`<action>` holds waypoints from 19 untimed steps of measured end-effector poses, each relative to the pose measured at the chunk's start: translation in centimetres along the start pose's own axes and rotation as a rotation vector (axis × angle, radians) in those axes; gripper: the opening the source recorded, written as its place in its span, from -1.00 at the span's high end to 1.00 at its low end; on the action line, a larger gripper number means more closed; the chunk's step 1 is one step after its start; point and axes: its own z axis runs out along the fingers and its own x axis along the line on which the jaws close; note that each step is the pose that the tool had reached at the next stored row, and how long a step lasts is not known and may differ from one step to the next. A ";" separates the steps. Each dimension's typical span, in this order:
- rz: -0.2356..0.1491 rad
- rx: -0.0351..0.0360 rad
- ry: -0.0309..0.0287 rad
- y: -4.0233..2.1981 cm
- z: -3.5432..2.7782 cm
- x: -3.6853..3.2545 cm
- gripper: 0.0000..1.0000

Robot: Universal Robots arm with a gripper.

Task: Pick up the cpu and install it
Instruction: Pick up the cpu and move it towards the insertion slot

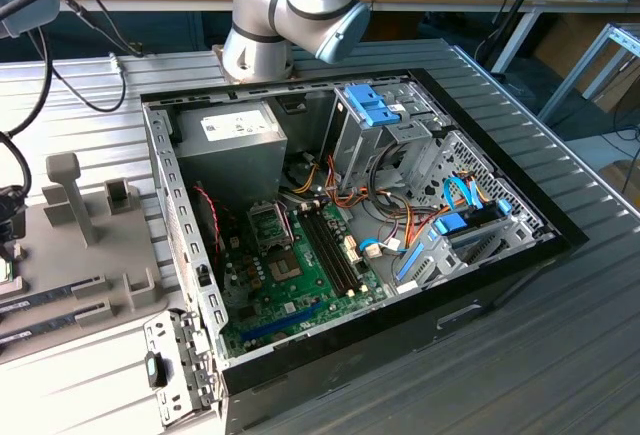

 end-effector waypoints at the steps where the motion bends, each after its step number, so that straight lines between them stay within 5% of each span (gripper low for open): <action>1: 0.000 0.0001 0.0001 -0.02 0.01 0.00 -0.11; 19: 0.000 0.0001 0.0001 -0.27 0.42 0.01 -0.11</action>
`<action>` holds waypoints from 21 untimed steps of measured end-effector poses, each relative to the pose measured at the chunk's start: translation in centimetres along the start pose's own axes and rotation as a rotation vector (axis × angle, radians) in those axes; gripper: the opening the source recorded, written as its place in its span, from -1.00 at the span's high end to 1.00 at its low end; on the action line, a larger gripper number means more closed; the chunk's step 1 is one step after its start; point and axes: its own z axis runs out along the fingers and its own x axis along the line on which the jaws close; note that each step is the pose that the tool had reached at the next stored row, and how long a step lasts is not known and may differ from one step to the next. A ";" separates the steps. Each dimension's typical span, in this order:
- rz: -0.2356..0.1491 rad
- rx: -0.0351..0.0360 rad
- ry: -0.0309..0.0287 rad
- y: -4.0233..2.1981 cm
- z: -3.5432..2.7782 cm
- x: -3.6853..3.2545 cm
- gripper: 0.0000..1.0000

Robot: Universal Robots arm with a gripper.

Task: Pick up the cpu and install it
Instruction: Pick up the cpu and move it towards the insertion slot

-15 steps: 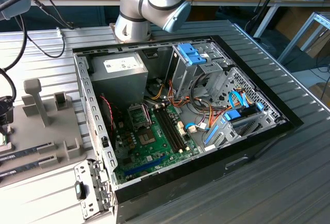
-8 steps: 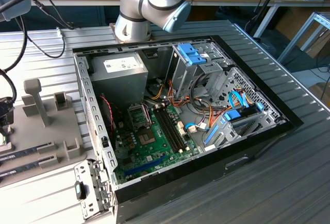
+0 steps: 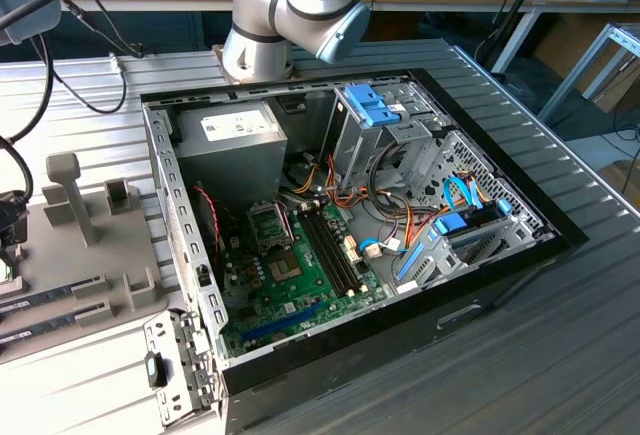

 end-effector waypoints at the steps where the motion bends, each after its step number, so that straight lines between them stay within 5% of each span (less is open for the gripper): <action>1: 0.000 0.0000 -0.0001 0.00 0.02 0.00 -0.11; 21: -0.006 0.0008 0.0002 -0.02 1.75 0.01 -0.11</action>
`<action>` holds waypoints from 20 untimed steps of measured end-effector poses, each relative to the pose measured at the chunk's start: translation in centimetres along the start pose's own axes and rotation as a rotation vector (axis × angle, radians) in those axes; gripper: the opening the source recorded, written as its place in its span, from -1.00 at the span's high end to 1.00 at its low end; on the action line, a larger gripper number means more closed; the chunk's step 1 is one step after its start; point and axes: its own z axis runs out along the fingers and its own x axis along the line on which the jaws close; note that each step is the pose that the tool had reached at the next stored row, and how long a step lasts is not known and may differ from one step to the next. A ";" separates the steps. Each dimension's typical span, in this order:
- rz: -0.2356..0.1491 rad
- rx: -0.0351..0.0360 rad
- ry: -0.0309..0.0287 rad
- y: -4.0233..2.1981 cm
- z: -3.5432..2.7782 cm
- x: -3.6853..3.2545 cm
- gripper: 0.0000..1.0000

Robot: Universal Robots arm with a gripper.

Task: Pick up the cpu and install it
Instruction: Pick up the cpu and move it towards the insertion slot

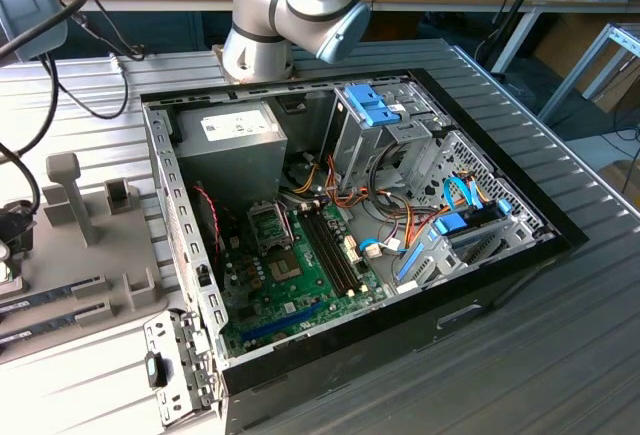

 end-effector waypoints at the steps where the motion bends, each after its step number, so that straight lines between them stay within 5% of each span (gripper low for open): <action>1: -0.001 -0.0001 -0.0001 0.04 0.08 0.00 -0.11; 20: -0.020 0.0003 0.0009 0.16 0.52 0.01 -0.08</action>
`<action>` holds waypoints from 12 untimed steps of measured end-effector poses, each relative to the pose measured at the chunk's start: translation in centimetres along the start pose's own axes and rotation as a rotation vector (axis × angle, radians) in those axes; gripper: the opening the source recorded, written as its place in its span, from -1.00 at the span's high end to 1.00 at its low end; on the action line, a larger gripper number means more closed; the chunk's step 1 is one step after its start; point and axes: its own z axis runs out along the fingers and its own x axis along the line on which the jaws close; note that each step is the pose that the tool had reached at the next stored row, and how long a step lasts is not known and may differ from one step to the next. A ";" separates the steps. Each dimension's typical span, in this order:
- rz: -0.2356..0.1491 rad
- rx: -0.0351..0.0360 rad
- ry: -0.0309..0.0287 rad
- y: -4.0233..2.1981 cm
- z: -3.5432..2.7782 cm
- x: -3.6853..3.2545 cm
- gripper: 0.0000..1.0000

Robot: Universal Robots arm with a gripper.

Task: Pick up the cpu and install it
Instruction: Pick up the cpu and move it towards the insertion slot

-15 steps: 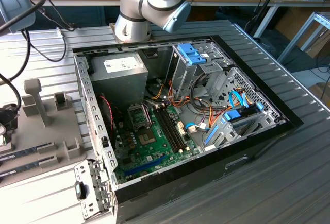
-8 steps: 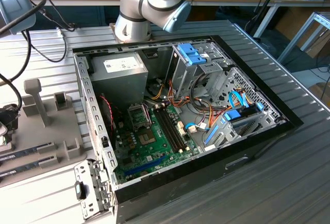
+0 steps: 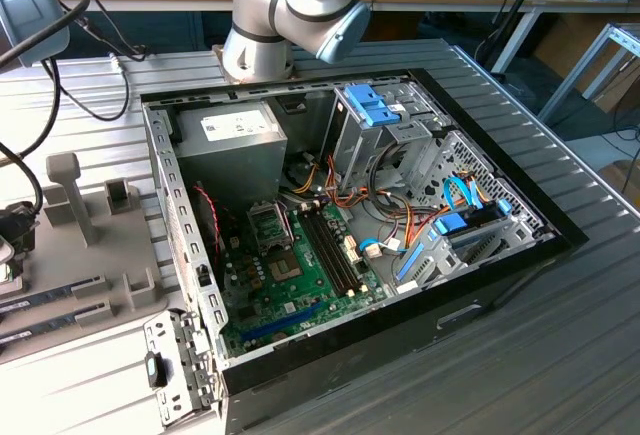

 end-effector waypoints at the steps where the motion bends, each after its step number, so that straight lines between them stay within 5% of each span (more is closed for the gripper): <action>1: 0.000 0.0001 0.0001 0.00 0.00 0.00 -0.08; 2: 0.000 0.0001 0.0001 0.00 0.00 0.00 0.04; 12: 0.000 0.0000 -0.0001 0.01 -0.07 -0.01 0.05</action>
